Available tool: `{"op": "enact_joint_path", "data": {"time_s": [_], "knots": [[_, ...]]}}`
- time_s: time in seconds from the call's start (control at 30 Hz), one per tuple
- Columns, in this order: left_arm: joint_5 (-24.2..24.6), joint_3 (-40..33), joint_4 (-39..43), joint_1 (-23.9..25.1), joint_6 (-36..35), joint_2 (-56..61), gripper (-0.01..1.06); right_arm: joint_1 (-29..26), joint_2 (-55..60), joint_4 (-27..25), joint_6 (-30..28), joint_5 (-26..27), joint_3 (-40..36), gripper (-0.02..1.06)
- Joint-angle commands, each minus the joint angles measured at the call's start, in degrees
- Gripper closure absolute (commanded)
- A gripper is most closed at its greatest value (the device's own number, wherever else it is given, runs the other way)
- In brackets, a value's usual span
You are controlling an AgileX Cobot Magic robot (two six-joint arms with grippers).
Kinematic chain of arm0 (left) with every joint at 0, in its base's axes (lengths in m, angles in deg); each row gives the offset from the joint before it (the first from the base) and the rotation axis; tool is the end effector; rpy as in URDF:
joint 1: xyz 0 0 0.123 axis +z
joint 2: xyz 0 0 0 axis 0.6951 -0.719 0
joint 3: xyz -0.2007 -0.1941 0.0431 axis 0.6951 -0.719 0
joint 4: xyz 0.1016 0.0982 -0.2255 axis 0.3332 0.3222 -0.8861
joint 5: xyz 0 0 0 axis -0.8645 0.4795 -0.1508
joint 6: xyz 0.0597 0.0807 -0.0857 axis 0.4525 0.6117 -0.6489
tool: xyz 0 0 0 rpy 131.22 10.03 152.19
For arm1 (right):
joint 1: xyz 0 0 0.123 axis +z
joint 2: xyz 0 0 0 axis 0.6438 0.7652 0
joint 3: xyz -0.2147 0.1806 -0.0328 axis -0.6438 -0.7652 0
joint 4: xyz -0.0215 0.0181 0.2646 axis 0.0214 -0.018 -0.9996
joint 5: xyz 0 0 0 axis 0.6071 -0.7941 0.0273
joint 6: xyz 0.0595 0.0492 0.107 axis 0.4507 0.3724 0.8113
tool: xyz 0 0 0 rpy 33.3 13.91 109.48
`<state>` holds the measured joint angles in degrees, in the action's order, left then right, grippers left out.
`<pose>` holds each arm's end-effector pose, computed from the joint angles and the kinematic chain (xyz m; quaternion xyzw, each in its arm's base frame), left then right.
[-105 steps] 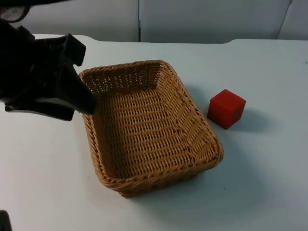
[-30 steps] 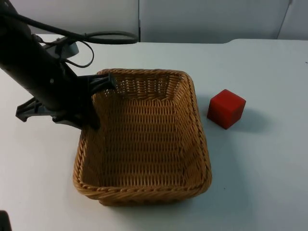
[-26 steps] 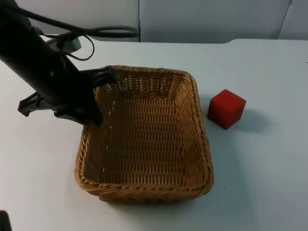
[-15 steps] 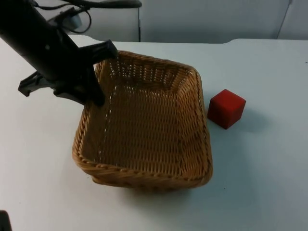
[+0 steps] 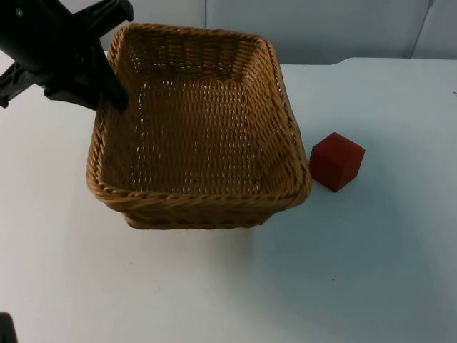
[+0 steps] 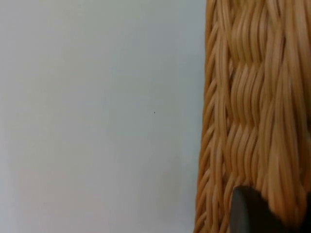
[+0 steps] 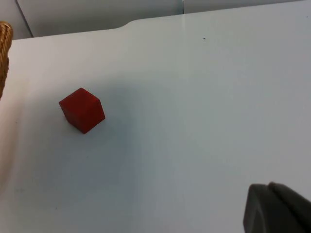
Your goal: Pick up the basket with the left hand and place the cube into the basket with the right hand.
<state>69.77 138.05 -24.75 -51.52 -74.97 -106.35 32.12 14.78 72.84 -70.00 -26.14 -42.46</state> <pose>0.3881 -0.1185 0.1552 -0.0535 0.9479 -0.2930 0.1134 0.0449 0.0033 0.2682 0.0452 0.8547 -0.0026 0.5171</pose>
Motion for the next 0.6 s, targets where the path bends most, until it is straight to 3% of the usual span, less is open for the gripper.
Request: {"op": "enact_joint_path", "data": {"time_s": [0.0,0.57], "knots": [[0.6,0.6,-2.4,0.1,-0.1,0.9,1.05,-0.3,-0.2,-0.2,0.1,0.7,-0.3,1.05],[-0.9,0.6,-2.4,0.1,-0.1,0.9,1.05,-0.3,-0.2,-0.2,0.1,0.7,-0.3,1.05]]}}
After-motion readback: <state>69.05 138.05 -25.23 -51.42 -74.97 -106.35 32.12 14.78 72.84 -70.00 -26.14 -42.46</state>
